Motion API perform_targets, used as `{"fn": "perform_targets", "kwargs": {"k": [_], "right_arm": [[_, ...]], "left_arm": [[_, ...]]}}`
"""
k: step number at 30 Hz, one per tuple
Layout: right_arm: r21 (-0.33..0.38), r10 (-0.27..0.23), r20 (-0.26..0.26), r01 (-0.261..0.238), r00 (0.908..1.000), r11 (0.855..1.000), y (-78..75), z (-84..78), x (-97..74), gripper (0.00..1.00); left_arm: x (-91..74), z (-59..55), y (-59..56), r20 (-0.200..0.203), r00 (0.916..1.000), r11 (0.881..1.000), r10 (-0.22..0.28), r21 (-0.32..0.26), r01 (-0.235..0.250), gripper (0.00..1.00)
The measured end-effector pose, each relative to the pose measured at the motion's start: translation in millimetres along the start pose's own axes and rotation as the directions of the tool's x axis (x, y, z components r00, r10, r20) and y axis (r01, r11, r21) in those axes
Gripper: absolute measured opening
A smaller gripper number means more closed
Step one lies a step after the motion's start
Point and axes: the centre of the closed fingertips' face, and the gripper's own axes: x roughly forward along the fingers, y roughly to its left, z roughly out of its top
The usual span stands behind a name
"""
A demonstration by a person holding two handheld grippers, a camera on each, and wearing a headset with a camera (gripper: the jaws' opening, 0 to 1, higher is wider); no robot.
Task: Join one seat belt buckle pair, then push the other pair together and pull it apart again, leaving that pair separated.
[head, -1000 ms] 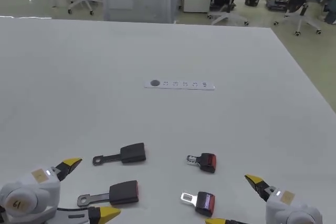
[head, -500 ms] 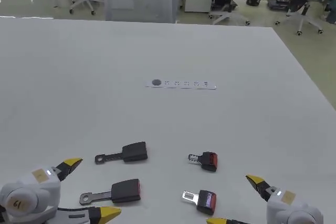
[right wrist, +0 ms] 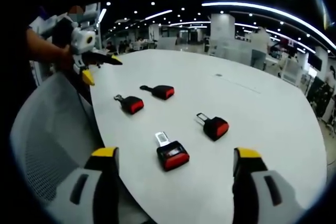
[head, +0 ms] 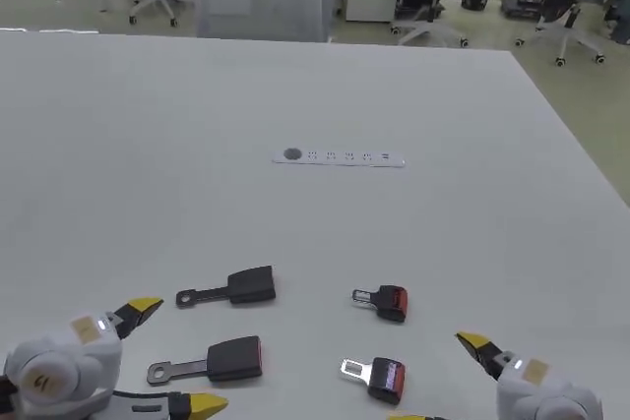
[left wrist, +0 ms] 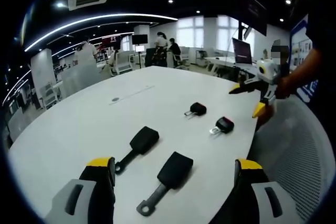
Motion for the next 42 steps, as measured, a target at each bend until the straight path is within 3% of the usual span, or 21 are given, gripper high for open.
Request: {"fn": "perform_targets", "kwargs": {"k": [13,16,22,27,35,38,42], "right_arm": [[-0.061,0.082,-0.098,-0.088,0.9918,0.994,4.5,-13.9,18.2,0.87],[-0.065,0.108,-0.121,-0.117,0.9867,0.991,6.2,-16.6,25.0,0.86],[-0.084,0.151,-0.162,-0.166,0.9752,0.983,8.8,-22.4,37.9,0.81],[-0.090,0.194,-0.199,-0.215,0.9606,0.972,11.8,-27.0,49.5,0.76],[-0.091,0.251,-0.251,-0.281,0.9350,0.955,11.7,-32.7,63.8,0.65],[-0.096,0.267,-0.283,-0.304,0.9212,0.948,10.7,-39.1,65.6,0.64],[-0.073,0.284,-0.301,-0.319,0.9103,0.945,8.8,-45.0,65.0,0.59]], "left_arm": [[16.7,-12.3,4.3,-0.067,0.9965,0.996,-0.051,0.066,0.055,0.90],[23.2,-18.9,2.6,-0.104,0.9919,0.992,-0.074,0.093,0.083,0.89],[36.3,-27.7,5.9,-0.141,0.9847,0.985,-0.103,0.121,0.120,0.83],[50.0,-39.9,9.9,-0.196,0.9718,0.974,-0.130,0.156,0.162,0.75],[74.5,-58.5,16.5,-0.253,0.9529,0.963,-0.167,0.165,0.212,0.63],[80.6,-68.0,13.9,-0.283,0.9406,0.959,-0.187,0.156,0.238,0.60],[85.3,-80.6,8.8,-0.323,0.9214,0.948,-0.217,0.158,0.278,0.58]]}}
